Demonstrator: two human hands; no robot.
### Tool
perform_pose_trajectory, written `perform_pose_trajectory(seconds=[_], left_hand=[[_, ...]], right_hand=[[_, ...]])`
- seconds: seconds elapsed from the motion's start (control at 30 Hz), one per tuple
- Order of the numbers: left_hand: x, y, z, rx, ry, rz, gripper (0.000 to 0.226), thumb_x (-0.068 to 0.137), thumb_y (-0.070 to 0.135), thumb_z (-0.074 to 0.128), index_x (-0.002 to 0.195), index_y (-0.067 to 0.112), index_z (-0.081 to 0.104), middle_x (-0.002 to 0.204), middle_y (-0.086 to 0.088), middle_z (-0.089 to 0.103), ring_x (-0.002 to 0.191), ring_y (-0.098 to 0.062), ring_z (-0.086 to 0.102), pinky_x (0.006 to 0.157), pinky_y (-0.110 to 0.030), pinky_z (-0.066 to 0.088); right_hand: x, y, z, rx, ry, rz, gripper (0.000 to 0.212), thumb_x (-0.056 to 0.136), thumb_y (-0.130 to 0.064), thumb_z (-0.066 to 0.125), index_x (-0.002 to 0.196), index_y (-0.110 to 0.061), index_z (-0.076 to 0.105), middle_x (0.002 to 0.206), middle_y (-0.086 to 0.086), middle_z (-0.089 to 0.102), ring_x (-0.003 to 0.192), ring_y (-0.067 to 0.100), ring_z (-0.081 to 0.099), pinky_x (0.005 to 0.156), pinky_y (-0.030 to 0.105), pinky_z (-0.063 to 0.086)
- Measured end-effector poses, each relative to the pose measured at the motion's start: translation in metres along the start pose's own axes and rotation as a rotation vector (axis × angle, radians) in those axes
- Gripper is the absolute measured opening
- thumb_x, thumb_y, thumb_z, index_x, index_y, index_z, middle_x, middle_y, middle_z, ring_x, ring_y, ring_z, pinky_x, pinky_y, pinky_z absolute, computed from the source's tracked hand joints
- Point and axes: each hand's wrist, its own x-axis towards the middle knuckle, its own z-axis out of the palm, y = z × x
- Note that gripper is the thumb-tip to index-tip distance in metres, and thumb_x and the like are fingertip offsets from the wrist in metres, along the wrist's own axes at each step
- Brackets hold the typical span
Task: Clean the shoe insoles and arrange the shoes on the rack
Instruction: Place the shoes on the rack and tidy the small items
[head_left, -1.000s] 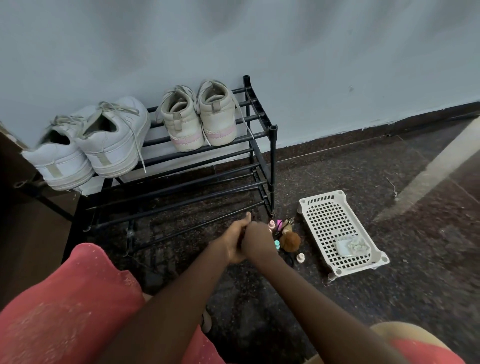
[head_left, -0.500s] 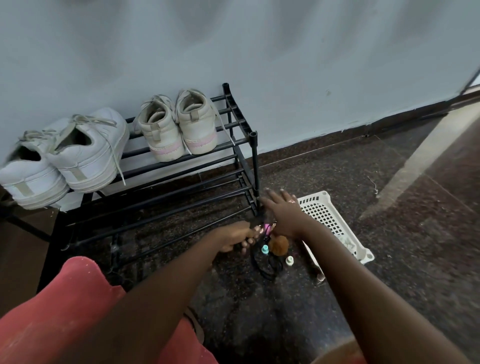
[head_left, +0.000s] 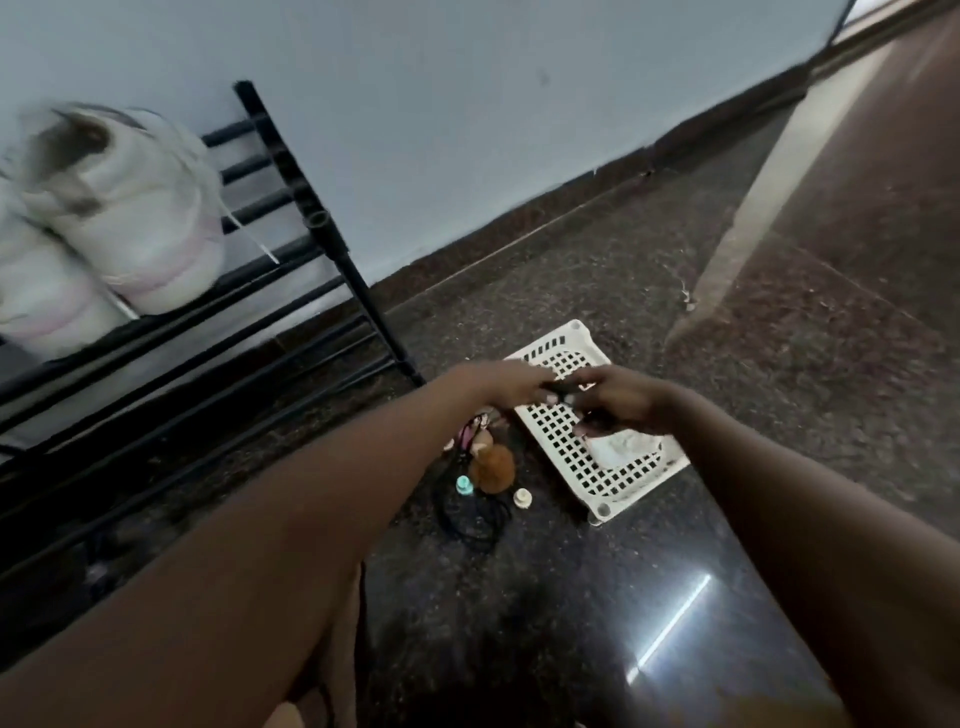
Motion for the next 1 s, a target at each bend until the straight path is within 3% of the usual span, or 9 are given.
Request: perform_pose_trajectory(seconds=[0.1, 0.2, 0.27, 0.37, 0.43, 0.5, 0.6, 0.7, 1.0], left_hand=[[0.049, -0.017, -0.016, -0.062, 0.038, 0.051, 0.03, 0.1, 0.019, 0.043, 0.126, 0.006, 0.053, 0.116, -0.017, 0.058, 0.103, -0.027, 0.055, 0.08, -0.026, 0.039], [0.092, -0.031, -0.019, -0.421, 0.053, -0.006, 0.026, 0.1, 0.013, 0.043, 0.12, 0.008, 0.058, 0.086, -0.012, 0.051, 0.066, -0.014, 0.05, 0.057, -0.021, 0.042], [0.114, -0.039, -0.015, -0.692, 0.074, -0.048, 0.024, 0.098, 0.008, 0.045, 0.117, 0.005, 0.059, 0.071, -0.007, 0.049, 0.054, -0.01, 0.046, 0.051, -0.021, 0.04], [0.145, -0.05, -0.007, -0.906, 0.17, -0.076, 0.022, 0.093, 0.001, 0.051, 0.113, -0.007, 0.059, 0.069, -0.006, 0.051, 0.052, -0.006, 0.049, 0.048, -0.015, 0.042], [0.161, -0.055, 0.001, -1.022, 0.265, -0.089, 0.012, 0.092, 0.0, 0.054, 0.1, -0.007, 0.06, 0.069, -0.008, 0.052, 0.046, -0.001, 0.053, 0.048, -0.01, 0.044], [0.177, -0.057, 0.007, -1.093, 0.371, -0.137, 0.009, 0.09, -0.001, 0.057, 0.093, -0.008, 0.062, 0.07, -0.01, 0.055, 0.046, 0.0, 0.056, 0.051, -0.01, 0.048], [0.196, -0.051, 0.017, -0.714, 0.554, -0.144, 0.019, 0.087, 0.007, 0.064, 0.103, -0.003, 0.067, 0.079, -0.008, 0.063, 0.068, -0.014, 0.061, 0.066, -0.024, 0.051], [0.199, -0.041, 0.028, -0.247, 0.522, -0.021, 0.018, 0.087, 0.012, 0.065, 0.102, 0.006, 0.072, 0.1, -0.01, 0.068, 0.093, -0.021, 0.062, 0.076, -0.022, 0.042], [0.214, -0.048, 0.048, -0.36, 0.688, -0.087, 0.028, 0.083, 0.004, 0.066, 0.111, 0.01, 0.068, 0.11, -0.011, 0.064, 0.1, -0.023, 0.061, 0.09, -0.036, 0.049]], right_hand=[[0.019, 0.022, -0.025, 0.33, 0.145, -0.082, 0.03, 0.097, -0.002, 0.043, 0.121, -0.01, 0.057, 0.067, 0.006, 0.046, 0.05, 0.01, 0.053, 0.049, 0.021, 0.053], [0.046, 0.048, -0.037, 0.441, 0.36, -0.115, 0.03, 0.096, -0.001, 0.044, 0.124, -0.002, 0.057, 0.066, 0.006, 0.047, 0.051, 0.011, 0.045, 0.042, 0.017, 0.042], [0.071, 0.061, -0.039, 0.316, 0.562, -0.122, 0.029, 0.093, -0.005, 0.052, 0.121, -0.003, 0.061, 0.069, 0.006, 0.056, 0.054, 0.012, 0.048, 0.048, 0.022, 0.043], [0.098, 0.072, -0.041, 0.049, 0.833, -0.112, 0.029, 0.089, -0.016, 0.062, 0.118, -0.013, 0.065, 0.093, 0.006, 0.069, 0.079, 0.019, 0.063, 0.076, 0.031, 0.051], [0.109, 0.077, -0.038, -0.163, 0.883, -0.102, 0.027, 0.09, -0.015, 0.059, 0.117, -0.013, 0.065, 0.105, 0.01, 0.07, 0.094, 0.025, 0.064, 0.087, 0.031, 0.049], [0.119, 0.079, -0.035, -0.42, 0.889, -0.084, 0.026, 0.093, -0.01, 0.052, 0.115, -0.009, 0.066, 0.106, 0.019, 0.065, 0.095, 0.031, 0.06, 0.084, 0.031, 0.045], [0.134, 0.088, -0.028, -0.58, 0.86, -0.044, 0.028, 0.093, -0.002, 0.041, 0.109, 0.002, 0.063, 0.108, 0.022, 0.055, 0.095, 0.035, 0.054, 0.076, 0.031, 0.038], [0.14, 0.098, -0.022, -0.567, 0.777, 0.086, 0.026, 0.094, -0.002, 0.038, 0.11, 0.006, 0.057, 0.117, 0.025, 0.052, 0.107, 0.038, 0.05, 0.073, 0.03, 0.031], [0.128, 0.098, -0.024, -0.643, 0.85, 0.169, 0.03, 0.091, 0.011, 0.033, 0.112, 0.012, 0.055, 0.115, 0.026, 0.047, 0.098, 0.036, 0.049, 0.072, 0.036, 0.035]])
